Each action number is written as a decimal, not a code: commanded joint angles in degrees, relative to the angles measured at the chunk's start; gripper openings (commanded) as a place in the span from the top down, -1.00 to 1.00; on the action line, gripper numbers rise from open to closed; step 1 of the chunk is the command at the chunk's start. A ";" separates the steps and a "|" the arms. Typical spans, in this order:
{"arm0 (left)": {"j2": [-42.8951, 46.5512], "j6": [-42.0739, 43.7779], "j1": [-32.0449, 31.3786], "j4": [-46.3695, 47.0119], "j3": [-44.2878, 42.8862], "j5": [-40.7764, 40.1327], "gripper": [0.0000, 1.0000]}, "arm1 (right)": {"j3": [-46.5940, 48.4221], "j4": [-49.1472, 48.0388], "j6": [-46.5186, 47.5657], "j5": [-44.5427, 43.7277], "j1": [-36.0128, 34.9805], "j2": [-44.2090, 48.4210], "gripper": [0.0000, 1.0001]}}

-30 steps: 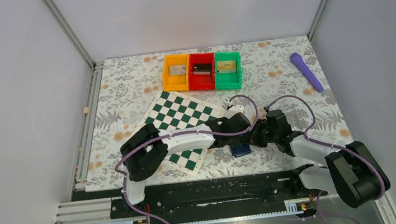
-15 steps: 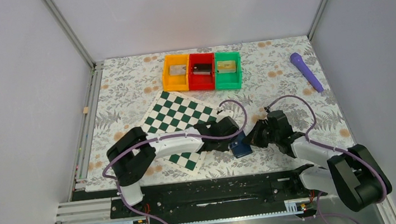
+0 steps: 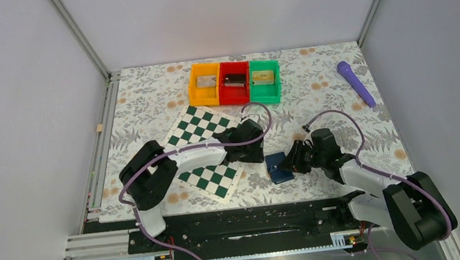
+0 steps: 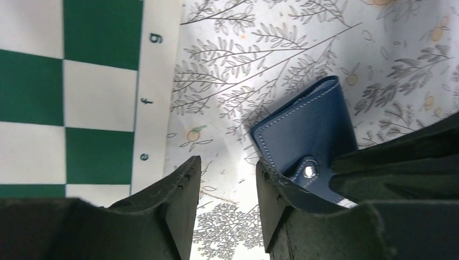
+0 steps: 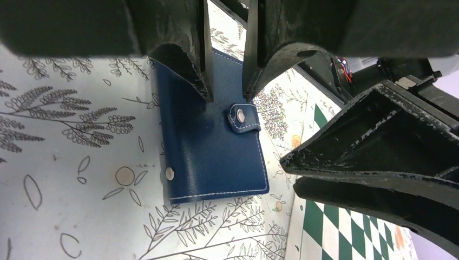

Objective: Take the credit cards out of the card holder
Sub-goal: Open the card holder at the center of the board.

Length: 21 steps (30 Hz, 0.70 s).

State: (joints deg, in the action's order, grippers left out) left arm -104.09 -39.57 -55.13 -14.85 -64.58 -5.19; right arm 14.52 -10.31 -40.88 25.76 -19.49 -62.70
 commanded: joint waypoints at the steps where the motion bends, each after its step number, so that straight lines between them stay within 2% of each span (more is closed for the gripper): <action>1: -0.42 -0.97 0.23 6.03 -0.46 6.83 0.15 | 1.71 -3.57 0.92 1.98 -0.02 -2.37 0.34; 14: -6.00 -4.36 0.21 10.65 1.32 12.25 0.31 | 1.65 -6.90 0.27 1.45 -0.88 -8.04 0.30; 21: -6.09 -7.68 0.20 14.54 3.66 15.66 0.92 | 1.12 -11.30 -2.43 1.22 -2.02 -11.46 0.32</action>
State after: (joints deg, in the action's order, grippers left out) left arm -108.88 -44.69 -54.11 -2.81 -63.59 5.82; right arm 15.53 -19.64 -42.54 28.64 -20.64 -71.50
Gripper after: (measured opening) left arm 0.109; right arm 0.343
